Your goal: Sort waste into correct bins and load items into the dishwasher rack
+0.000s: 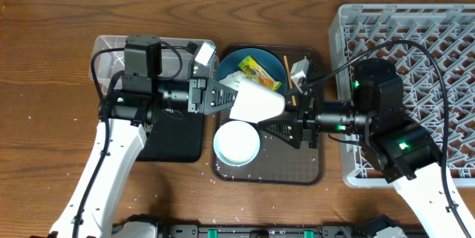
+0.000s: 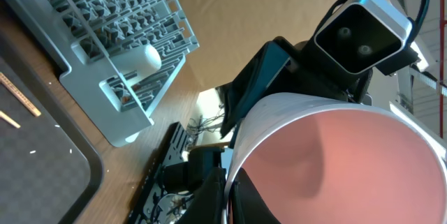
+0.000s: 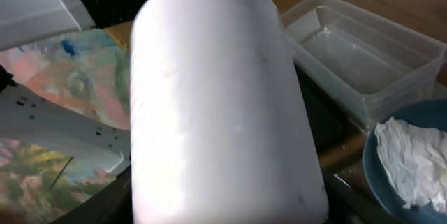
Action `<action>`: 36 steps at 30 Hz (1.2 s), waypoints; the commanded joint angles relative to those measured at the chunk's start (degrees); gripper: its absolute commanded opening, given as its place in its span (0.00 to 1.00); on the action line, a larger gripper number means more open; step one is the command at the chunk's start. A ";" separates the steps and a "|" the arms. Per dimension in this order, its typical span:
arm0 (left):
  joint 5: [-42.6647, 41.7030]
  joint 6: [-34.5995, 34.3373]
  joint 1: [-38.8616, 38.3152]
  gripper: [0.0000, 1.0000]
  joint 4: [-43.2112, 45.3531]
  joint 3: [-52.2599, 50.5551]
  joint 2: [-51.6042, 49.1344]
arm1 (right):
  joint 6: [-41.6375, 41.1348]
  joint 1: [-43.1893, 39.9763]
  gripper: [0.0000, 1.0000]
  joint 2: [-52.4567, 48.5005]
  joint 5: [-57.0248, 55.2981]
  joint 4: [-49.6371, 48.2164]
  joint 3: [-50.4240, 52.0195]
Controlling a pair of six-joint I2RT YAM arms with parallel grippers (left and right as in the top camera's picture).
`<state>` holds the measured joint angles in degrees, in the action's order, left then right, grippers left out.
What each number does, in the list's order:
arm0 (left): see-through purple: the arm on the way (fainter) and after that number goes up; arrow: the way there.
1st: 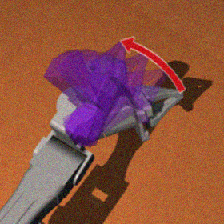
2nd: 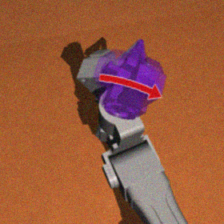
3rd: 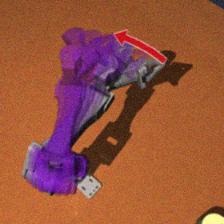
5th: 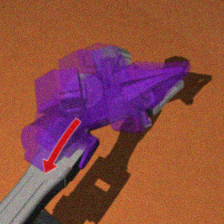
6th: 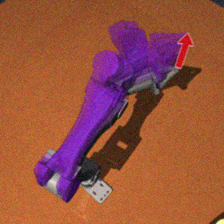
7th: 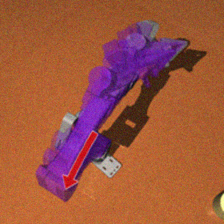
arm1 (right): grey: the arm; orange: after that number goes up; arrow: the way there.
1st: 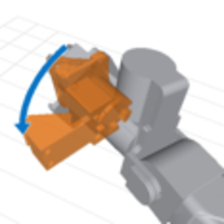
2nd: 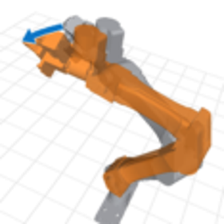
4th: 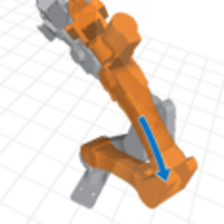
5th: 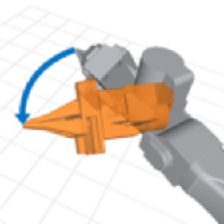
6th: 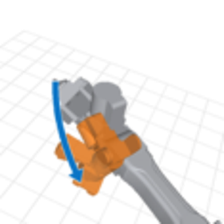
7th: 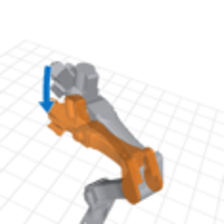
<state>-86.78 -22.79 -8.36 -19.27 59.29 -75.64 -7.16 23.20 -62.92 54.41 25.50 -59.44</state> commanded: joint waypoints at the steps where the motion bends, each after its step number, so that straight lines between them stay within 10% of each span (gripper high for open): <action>1: -3.26 -0.31 -0.07 0.06 0.07 0.90 0.04 | -0.55 -0.57 0.62 0.57 -2.12 -0.87 -0.76; 8: -3.23 -0.42 -0.07 0.06 0.11 0.90 0.04 | -0.55 -0.83 0.75 2.16 -1.86 -1.75 -0.76; 16: -3.19 -0.42 -0.07 0.08 0.13 0.90 0.04 | -0.50 -0.26 0.54 2.19 -1.86 -1.70 -0.76; 21: -2.32 -0.39 -0.07 0.53 0.11 0.90 0.04 | 1.03 -2.62 0.53 4.07 -3.02 -0.66 -0.79; 36: 1.14 -0.20 -0.07 0.61 0.11 0.90 0.04 | -10.49 -39.76 0.47 17.51 -51.01 29.70 -0.92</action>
<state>-86.72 -23.55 -8.40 -19.25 59.29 -75.64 -12.58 -11.38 -45.25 17.54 54.13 -59.66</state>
